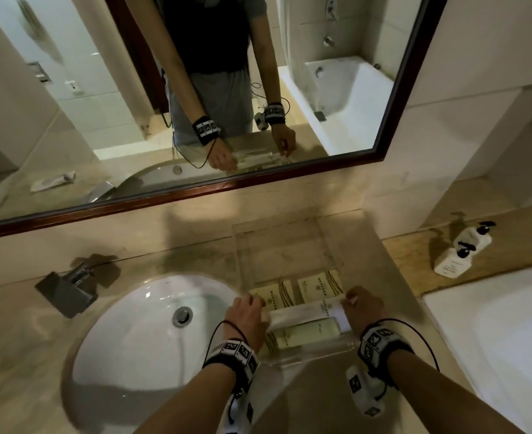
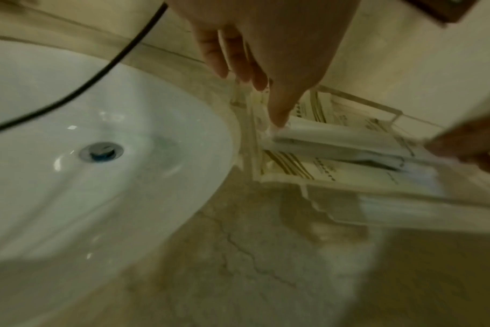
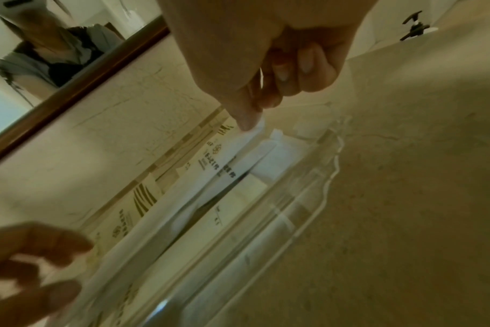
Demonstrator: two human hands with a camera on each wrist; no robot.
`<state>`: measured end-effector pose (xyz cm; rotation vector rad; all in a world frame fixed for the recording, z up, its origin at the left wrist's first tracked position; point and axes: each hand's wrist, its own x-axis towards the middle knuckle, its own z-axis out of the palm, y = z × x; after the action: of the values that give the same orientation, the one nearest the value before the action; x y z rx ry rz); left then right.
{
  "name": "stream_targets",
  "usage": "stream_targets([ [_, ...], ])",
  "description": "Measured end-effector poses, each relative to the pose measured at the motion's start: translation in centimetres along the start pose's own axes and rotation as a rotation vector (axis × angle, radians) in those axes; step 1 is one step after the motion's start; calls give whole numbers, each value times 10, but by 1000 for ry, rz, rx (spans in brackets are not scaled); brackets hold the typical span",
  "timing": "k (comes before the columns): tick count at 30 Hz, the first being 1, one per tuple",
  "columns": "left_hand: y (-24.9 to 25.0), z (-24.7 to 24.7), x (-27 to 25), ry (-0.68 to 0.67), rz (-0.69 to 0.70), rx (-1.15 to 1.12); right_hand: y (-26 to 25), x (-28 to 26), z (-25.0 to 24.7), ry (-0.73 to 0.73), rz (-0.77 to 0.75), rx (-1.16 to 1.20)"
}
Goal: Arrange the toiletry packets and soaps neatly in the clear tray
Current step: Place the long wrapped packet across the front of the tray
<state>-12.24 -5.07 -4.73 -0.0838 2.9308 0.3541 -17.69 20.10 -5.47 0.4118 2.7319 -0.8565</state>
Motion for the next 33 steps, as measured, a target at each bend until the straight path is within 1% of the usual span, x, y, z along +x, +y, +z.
stream_targets([
  [2,5,2,2,-29,157,47,0,-2,0,31,-104,-28],
  [3,8,3,3,-50,203,66,-1,-3,0,31,-187,-89],
  [6,12,6,2,-78,214,103,-6,-9,5,-18,-419,-268],
  [8,14,7,0,-80,204,117,-10,-11,11,-50,-508,-293],
  [10,14,8,-1,-89,209,134,-14,-13,16,-112,-556,-298],
  [12,13,9,-1,-103,217,142,-15,-14,18,-151,-580,-290],
  [16,14,10,-1,-128,225,127,-12,-12,18,-178,-571,-262],
  [18,15,10,-2,-129,220,59,-10,-12,19,-194,-566,-260],
  [20,17,11,-2,-145,192,-58,-10,-12,18,-202,-553,-270],
  [23,21,11,1,-178,166,-143,-12,-12,16,-156,-530,-266],
  [25,23,11,5,-204,168,-142,-11,-12,16,-130,-531,-260],
  [28,24,13,8,-236,178,-89,-12,-11,18,-163,-501,-267],
  [33,27,15,13,-302,136,-52,-17,-7,20,-214,-468,-328],
])
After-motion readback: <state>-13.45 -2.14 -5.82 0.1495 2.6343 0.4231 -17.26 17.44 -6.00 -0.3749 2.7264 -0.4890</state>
